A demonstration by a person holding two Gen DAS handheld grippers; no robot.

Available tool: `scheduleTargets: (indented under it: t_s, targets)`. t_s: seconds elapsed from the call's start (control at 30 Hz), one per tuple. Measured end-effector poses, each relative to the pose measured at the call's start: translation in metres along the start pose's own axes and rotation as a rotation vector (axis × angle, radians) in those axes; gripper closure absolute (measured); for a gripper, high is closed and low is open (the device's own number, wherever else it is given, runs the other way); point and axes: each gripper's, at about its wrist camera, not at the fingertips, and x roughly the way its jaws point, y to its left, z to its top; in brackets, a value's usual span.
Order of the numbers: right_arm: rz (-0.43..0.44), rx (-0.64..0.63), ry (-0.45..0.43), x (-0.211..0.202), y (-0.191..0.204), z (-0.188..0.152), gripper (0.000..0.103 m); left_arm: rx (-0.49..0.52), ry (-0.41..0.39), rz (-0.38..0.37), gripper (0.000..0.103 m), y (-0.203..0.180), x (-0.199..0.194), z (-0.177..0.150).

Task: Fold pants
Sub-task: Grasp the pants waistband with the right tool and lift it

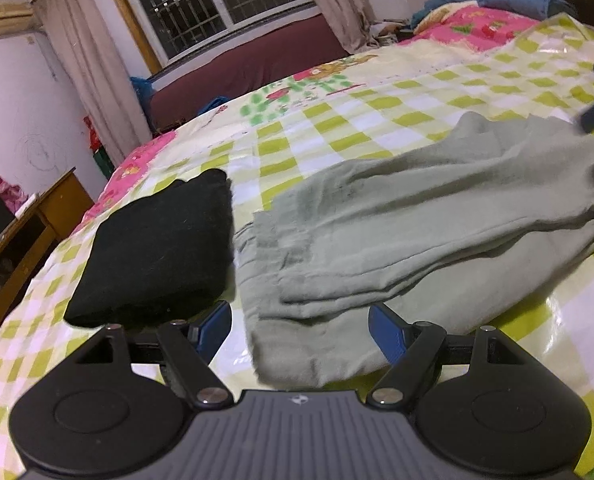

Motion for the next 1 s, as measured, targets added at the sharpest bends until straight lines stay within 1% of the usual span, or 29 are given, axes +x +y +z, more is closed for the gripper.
scheduleTargets:
  t_s: [0.13, 0.2, 0.27, 0.33, 0.37, 0.4, 0.43, 0.47, 0.5, 0.57, 0.73, 0.8, 0.83, 0.87, 0.93, 1.0]
  targets:
    - [0.124, -0.04, -0.071, 0.051, 0.037, 0.039, 0.052, -0.059, 0.015, 0.015, 0.014, 0.013, -0.011, -0.014]
    - [0.171, -0.059, -0.076, 0.078, 0.056, 0.055, 0.052, -0.084, 0.021, 0.024, 0.014, 0.019, -0.017, -0.021]
    - [0.209, -0.085, -0.097, 0.096, 0.073, 0.066, 0.052, -0.104, 0.022, 0.026, 0.014, 0.025, -0.023, -0.027]
    - [0.216, -0.124, -0.103, 0.112, 0.088, 0.076, 0.052, -0.115, 0.02, 0.028, 0.014, 0.028, -0.026, -0.03]
    - [0.21, -0.139, -0.107, 0.118, 0.094, 0.078, 0.054, -0.118, 0.019, 0.028, 0.014, 0.028, -0.027, -0.031]
    - [0.192, -0.155, -0.102, 0.126, 0.099, 0.081, 0.054, -0.12, 0.018, 0.029, 0.014, 0.029, -0.027, -0.032]
    - [0.184, -0.156, -0.095, 0.131, 0.102, 0.083, 0.057, -0.121, 0.017, 0.031, 0.014, 0.029, -0.027, -0.033]
    - [0.188, -0.15, -0.091, 0.136, 0.102, 0.085, 0.064, -0.123, 0.016, 0.032, 0.014, 0.03, -0.028, -0.033]
    - [0.19, -0.141, -0.087, 0.137, 0.103, 0.088, 0.069, -0.126, 0.014, 0.034, 0.014, 0.031, -0.028, -0.033]
    - [0.193, -0.123, -0.091, 0.13, 0.101, 0.09, 0.098, -0.136, 0.006, 0.034, 0.014, 0.033, -0.031, -0.031]
    - [0.25, -0.121, -0.151, 0.094, 0.103, 0.092, 0.099, -0.141, -0.033, 0.046, 0.014, 0.039, -0.041, -0.022]
    - [0.265, -0.131, -0.174, 0.095, 0.109, 0.091, 0.099, -0.137, -0.039, 0.047, 0.014, 0.039, -0.042, -0.018]
    - [0.269, -0.141, -0.179, 0.101, 0.111, 0.088, 0.095, -0.134, -0.038, 0.047, 0.014, 0.038, -0.041, -0.017]
    - [0.278, -0.139, -0.16, 0.108, 0.111, 0.087, 0.092, -0.13, -0.034, 0.046, 0.014, 0.037, -0.039, -0.015]
    - [0.321, -0.089, -0.069, 0.125, 0.106, 0.085, 0.084, -0.114, -0.031, 0.037, 0.014, 0.033, -0.036, -0.011]
    - [0.365, 0.0, -0.08, 0.116, 0.09, 0.084, 0.078, -0.101, -0.039, 0.017, 0.014, 0.028, -0.036, -0.007]
